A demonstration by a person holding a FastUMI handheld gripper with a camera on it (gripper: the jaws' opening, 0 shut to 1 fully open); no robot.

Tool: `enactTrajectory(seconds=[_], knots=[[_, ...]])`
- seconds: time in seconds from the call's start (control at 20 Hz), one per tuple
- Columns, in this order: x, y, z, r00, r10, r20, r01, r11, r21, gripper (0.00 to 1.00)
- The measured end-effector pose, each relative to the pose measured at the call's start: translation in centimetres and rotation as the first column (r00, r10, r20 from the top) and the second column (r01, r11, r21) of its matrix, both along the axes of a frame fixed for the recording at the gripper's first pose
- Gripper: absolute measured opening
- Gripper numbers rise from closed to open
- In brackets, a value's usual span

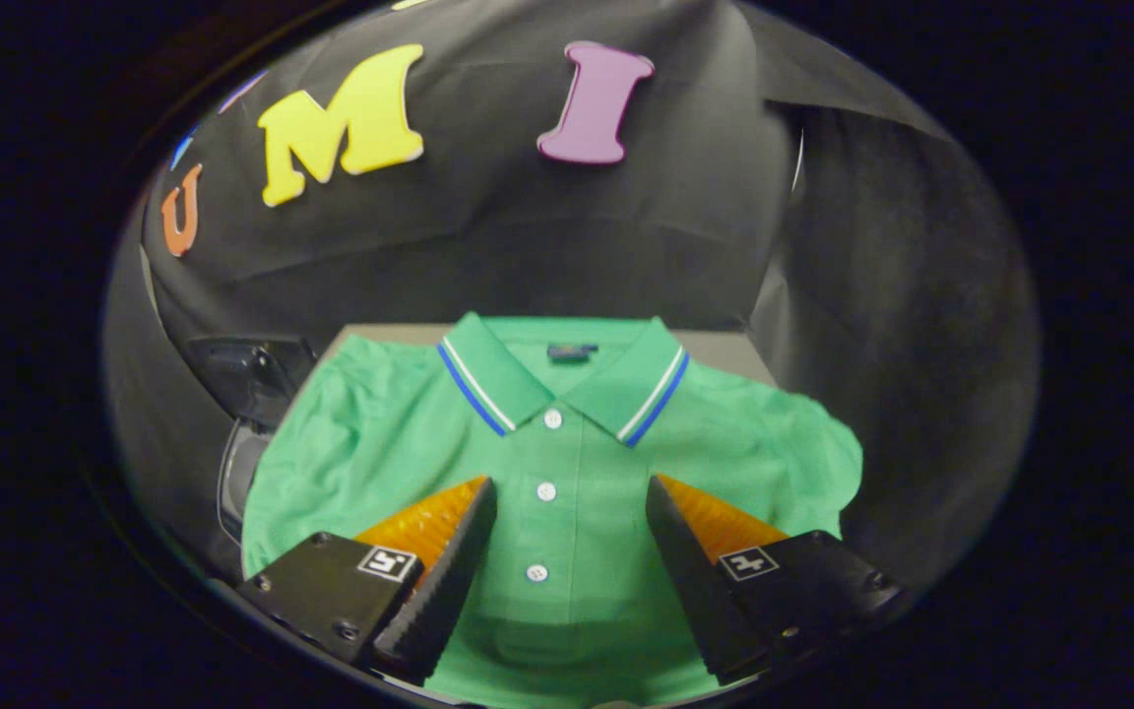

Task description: Put the clothes into the washing machine and then close the washing machine lid.

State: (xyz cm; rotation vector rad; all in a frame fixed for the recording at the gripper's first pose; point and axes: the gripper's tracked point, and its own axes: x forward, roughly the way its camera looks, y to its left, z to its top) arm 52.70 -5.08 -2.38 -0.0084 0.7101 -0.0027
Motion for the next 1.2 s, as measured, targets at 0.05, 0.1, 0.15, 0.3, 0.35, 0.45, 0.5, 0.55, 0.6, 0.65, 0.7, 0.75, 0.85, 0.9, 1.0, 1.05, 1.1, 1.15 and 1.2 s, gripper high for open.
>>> enactTrajectory(seconds=[0.05,0.1,0.15,0.3,0.35,0.45,0.5,0.55,0.6,0.65,0.7,0.75,0.85,0.9,1.0,1.05,1.1,1.15,1.2], knots=[[0.1,0.2,-0.6,1.000,0.022,-0.010,-0.022,1.000,-0.005,0.94],[0.2,0.2,-0.5,0.999,0.035,-0.017,-0.035,0.999,-0.008,0.93],[-0.1,0.2,-0.2,0.999,0.034,-0.012,-0.034,0.999,0.007,0.92],[-0.1,0.2,-0.4,0.999,0.042,-0.018,-0.041,0.999,0.023,0.92],[0.0,0.2,-0.5,0.999,0.042,-0.031,-0.041,0.999,0.020,0.91],[-0.2,0.2,-0.4,0.998,0.051,-0.046,-0.051,0.999,0.014,0.91],[-0.2,0.2,-0.4,0.997,0.057,-0.054,-0.057,0.998,0.011,0.90],[-0.1,0.3,-0.2,0.996,0.063,-0.056,-0.062,0.998,0.014,0.87],[0.0,0.4,-0.3,0.997,0.055,-0.048,-0.054,0.998,0.022,0.86],[-0.1,0.4,-0.5,0.997,0.063,-0.039,-0.062,0.998,0.016,0.78],[-0.1,0.5,-0.6,0.997,0.073,-0.030,-0.073,0.997,0.012,0.71],[0.2,0.7,-0.2,0.997,0.071,-0.022,-0.071,0.997,0.017,0.63],[0.1,0.8,-0.2,0.998,0.070,-0.004,-0.070,0.998,0.005,0.43],[0.2,1.1,-0.4,0.997,0.078,-0.002,-0.078,0.997,0.001,0.41],[0.7,1.4,-0.5,0.997,0.056,0.051,-0.055,0.998,-0.017,0.20],[0.4,1.2,-0.1,0.996,0.058,0.066,-0.054,0.997,-0.052,0.10],[0.3,1.3,-0.2,0.996,0.059,0.073,-0.053,0.996,-0.073,0.09],[0.1,1.6,0.0,0.996,0.056,0.071,-0.053,0.997,-0.054,0.07],[0.1,2.0,0.0,0.997,0.043,0.069,-0.043,0.999,0.006,0.07]])
